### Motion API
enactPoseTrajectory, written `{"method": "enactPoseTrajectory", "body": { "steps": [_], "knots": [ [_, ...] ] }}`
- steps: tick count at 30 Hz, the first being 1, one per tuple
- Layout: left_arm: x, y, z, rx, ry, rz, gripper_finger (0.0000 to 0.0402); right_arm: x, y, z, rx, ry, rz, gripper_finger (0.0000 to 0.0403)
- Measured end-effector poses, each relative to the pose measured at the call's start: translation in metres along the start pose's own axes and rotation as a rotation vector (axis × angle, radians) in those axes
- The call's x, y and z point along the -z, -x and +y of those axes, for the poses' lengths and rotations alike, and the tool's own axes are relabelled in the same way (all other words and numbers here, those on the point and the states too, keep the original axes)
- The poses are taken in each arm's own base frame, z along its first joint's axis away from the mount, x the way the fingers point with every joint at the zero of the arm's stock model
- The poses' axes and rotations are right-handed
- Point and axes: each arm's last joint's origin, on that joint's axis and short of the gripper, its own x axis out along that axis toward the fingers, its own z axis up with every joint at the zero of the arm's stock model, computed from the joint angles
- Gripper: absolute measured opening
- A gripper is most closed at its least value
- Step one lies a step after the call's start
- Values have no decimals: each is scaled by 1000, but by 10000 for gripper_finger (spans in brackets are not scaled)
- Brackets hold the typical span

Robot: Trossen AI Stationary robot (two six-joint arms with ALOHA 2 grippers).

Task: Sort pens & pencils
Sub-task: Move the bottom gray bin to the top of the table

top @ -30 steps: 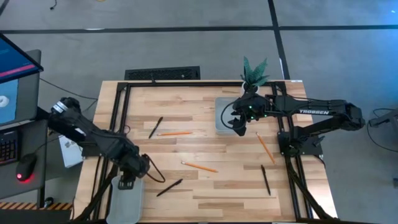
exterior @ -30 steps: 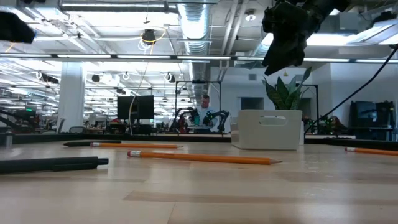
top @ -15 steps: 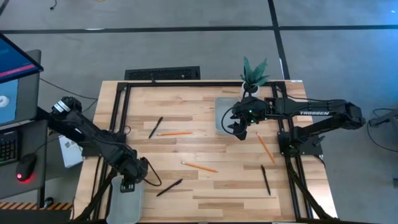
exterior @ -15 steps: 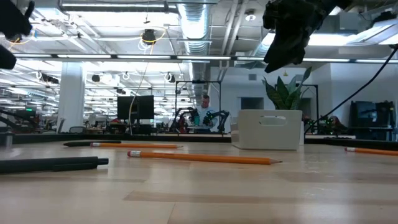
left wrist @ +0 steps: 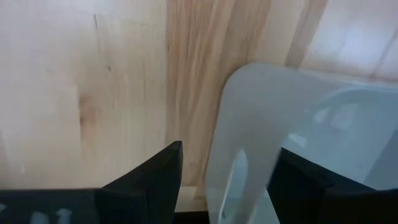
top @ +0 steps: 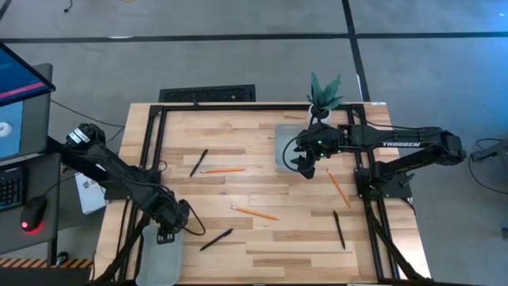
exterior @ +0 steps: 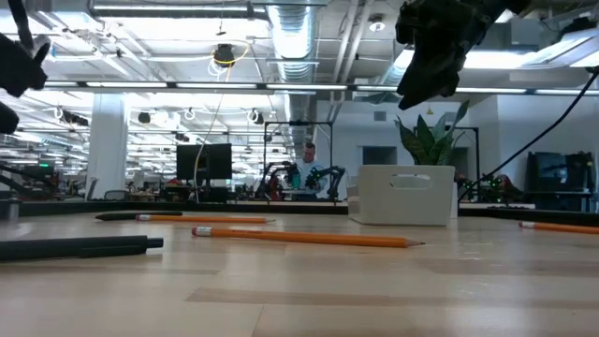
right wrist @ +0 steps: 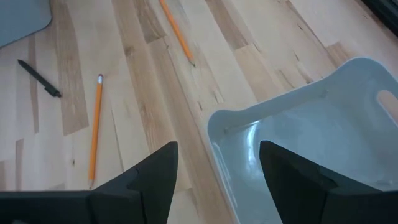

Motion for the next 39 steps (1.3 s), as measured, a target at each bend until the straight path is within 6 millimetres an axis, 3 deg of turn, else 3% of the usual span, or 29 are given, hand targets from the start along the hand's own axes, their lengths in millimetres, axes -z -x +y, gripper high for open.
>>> {"method": "enactPoseTrajectory", "body": {
  "steps": [8, 26, 39],
  "knots": [
    [1, -6, 3, -1, 15, 4, 186, 0, 0, 0, 2, 0, 0, 249],
    [0, -6, 4, -27, -9, -27, 7, -1, 0, -4, 13, 13, -6, 249],
    [-6, -4, 9, -24, 14, -33, 2, -1, 0, -4, 13, 14, -7, 249]
  ]
}}
